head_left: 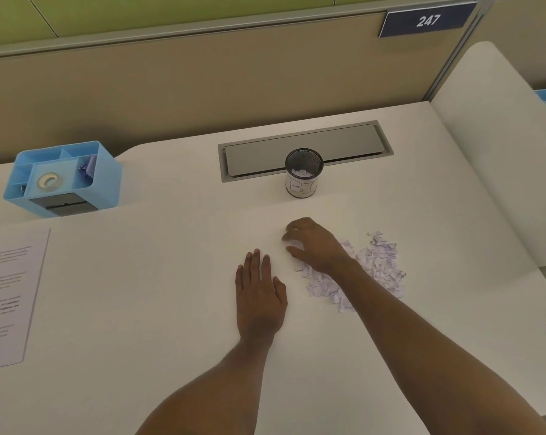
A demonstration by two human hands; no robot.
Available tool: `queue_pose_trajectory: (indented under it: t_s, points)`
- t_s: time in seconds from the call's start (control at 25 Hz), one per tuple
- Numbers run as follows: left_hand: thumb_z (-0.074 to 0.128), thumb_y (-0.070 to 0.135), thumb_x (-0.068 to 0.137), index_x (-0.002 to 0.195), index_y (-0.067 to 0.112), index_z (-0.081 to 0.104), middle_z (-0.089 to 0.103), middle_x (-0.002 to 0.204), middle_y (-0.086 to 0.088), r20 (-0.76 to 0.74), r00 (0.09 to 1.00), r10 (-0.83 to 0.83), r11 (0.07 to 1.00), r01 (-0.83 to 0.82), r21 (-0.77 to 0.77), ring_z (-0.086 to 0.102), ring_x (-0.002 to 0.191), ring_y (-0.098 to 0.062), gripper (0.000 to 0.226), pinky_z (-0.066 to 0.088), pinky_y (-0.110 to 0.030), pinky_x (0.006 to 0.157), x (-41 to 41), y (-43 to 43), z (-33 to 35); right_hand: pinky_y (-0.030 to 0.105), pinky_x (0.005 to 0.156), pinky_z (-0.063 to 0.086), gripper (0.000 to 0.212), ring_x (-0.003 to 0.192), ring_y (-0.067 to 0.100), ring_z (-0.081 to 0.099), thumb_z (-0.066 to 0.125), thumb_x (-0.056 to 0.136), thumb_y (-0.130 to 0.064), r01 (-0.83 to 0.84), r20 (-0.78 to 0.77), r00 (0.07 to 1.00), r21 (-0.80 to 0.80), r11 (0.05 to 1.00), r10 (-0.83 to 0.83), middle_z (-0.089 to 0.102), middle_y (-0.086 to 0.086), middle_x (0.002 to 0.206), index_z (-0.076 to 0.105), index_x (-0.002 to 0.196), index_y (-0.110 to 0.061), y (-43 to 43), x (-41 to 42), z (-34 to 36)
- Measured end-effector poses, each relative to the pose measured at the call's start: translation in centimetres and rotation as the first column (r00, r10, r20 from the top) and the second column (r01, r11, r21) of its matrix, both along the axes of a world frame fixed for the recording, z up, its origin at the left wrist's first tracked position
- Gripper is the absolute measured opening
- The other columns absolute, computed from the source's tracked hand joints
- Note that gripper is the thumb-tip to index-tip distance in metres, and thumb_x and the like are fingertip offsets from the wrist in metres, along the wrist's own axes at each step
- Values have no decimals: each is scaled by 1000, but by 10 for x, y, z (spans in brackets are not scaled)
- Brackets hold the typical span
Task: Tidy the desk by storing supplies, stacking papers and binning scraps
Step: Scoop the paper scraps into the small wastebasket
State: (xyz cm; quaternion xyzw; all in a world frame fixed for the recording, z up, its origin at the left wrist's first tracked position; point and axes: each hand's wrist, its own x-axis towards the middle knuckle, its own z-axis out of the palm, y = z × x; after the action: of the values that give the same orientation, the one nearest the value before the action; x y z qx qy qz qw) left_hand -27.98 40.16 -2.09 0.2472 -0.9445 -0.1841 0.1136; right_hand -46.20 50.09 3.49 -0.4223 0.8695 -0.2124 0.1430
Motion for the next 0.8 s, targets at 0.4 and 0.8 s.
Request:
queue_pose_trajectory:
  t_s: [0.4, 0.8]
  points:
    - [50, 21, 103, 154, 7, 48, 41, 168, -13, 18, 1000, -4, 1000, 4, 11, 33, 159, -31, 53, 28, -51, 130, 0, 0, 2, 41, 108, 43, 55, 133, 21, 43, 56, 89, -59, 79, -185, 982, 183, 980, -44, 50, -5, 146, 56, 136, -32, 50, -12, 8]
    - [49, 22, 103, 153, 7, 49, 40, 168, -13, 30, 1000, 1, 1000, -2, 20, 33, 159, -30, 53, 27, -51, 131, -1, 0, 3, 36, 95, 47, 63, 127, 22, 45, 67, 87, -53, 27, -167, 985, 341, 940, 32, 45, -5, 146, 47, 145, -35, 63, -4, 23]
